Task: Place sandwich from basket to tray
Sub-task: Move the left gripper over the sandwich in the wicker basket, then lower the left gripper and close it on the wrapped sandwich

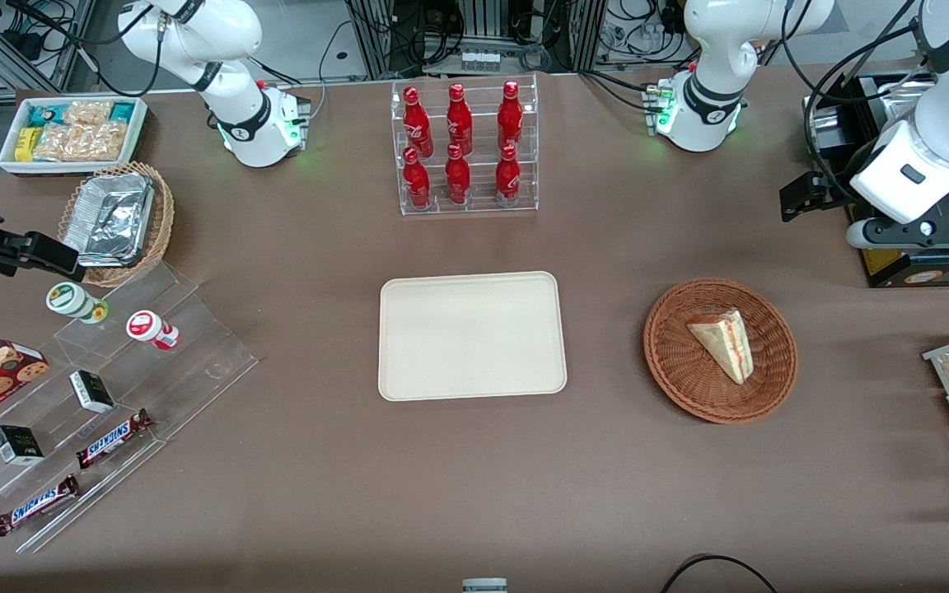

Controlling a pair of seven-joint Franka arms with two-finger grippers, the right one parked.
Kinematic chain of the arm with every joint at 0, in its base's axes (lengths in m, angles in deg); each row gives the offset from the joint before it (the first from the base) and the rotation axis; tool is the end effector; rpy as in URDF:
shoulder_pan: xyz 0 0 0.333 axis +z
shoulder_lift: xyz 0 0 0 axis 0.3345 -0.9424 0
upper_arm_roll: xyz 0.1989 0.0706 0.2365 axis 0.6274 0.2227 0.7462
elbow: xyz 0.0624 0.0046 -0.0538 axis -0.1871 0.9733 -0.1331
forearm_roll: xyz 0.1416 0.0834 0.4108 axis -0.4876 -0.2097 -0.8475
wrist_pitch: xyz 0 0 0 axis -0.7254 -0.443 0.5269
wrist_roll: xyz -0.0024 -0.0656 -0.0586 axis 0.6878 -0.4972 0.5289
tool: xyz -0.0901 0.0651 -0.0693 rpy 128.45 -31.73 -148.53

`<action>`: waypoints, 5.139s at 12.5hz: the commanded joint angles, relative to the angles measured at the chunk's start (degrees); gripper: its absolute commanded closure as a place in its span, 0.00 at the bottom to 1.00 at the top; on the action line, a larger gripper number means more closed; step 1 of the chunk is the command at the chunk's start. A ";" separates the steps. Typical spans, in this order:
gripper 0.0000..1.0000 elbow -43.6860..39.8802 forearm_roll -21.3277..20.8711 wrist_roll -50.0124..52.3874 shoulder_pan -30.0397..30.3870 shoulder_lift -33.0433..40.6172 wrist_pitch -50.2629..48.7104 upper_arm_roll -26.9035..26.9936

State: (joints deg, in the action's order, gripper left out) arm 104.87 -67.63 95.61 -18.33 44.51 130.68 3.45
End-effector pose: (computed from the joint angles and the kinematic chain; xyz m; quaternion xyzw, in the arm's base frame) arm 0.5674 -0.0722 0.5766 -0.9970 0.0102 0.0761 0.0036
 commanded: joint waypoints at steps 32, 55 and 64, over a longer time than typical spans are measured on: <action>0.00 32.76 -1.72 16.78 0.55 -8.48 50.64 -0.09; 0.71 33.12 -1.72 29.54 0.55 -17.89 60.58 1.23; 1.00 18.38 -1.72 29.90 -1.55 -17.27 36.88 0.62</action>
State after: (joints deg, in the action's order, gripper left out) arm 127.51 -68.60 124.38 -18.49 27.37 172.88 4.30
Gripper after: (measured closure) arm 0.749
